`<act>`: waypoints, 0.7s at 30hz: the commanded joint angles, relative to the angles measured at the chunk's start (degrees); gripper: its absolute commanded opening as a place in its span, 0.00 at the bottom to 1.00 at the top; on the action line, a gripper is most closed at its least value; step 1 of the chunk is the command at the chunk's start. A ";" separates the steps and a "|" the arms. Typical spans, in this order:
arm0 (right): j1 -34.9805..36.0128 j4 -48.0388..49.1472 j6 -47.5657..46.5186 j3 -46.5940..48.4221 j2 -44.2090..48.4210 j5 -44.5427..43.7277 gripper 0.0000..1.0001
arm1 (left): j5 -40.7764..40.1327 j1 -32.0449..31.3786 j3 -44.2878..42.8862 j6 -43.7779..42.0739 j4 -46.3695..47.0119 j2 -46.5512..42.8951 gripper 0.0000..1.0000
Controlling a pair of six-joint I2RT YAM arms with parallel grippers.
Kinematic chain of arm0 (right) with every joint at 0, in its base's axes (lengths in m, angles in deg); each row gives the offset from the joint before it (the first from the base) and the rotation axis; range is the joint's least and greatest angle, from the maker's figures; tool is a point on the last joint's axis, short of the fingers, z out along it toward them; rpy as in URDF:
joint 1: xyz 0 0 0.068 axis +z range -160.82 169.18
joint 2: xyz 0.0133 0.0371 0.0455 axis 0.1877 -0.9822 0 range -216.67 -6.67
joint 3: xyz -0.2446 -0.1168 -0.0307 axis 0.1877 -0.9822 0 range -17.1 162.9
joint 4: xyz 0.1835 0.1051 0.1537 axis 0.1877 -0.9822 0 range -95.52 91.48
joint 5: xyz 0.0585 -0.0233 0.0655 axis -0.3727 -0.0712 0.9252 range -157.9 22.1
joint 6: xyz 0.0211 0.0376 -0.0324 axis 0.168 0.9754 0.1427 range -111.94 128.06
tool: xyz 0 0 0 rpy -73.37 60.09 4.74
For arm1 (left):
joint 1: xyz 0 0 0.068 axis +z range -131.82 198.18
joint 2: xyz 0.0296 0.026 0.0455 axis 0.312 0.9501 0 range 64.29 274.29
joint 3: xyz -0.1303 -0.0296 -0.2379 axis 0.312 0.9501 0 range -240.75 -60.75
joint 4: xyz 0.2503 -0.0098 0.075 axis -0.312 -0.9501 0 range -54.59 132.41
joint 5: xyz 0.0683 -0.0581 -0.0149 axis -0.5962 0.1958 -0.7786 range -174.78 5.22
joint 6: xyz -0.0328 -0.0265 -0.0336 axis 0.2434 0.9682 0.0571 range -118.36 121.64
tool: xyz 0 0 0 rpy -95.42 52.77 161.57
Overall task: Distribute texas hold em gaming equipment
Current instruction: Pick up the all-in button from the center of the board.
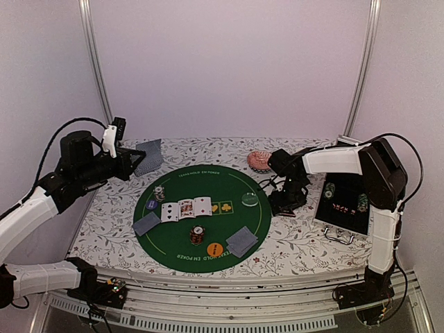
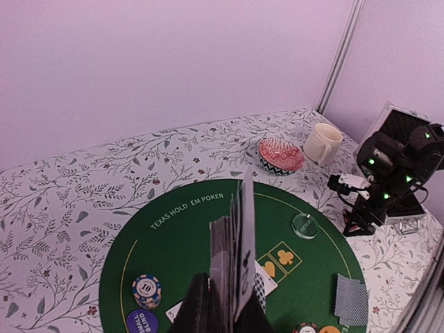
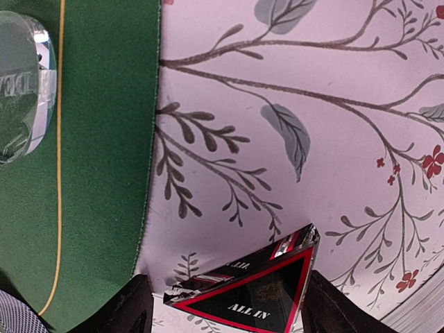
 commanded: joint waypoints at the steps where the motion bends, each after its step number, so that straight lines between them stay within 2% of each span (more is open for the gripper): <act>1: -0.09 -0.99 0.08 -1.11 -1.78 -0.66 0.73 | 0.09 0.62 0.59 -0.49 1.23 -0.06 0.00; 8: -0.06 -1.64 0.42 -0.46 -1.04 -1.09 0.60 | 0.03 0.62 0.63 -0.44 1.20 -0.09 0.00; 16: 0.48 -2.69 0.53 0.82 2.61 -1.26 0.57 | -0.15 0.62 0.61 -0.57 1.25 -0.11 0.00; 21: 4.18 -3.07 -0.41 2.43 5.41 -1.02 0.56 | -0.44 0.62 0.63 -0.58 1.20 -0.09 0.00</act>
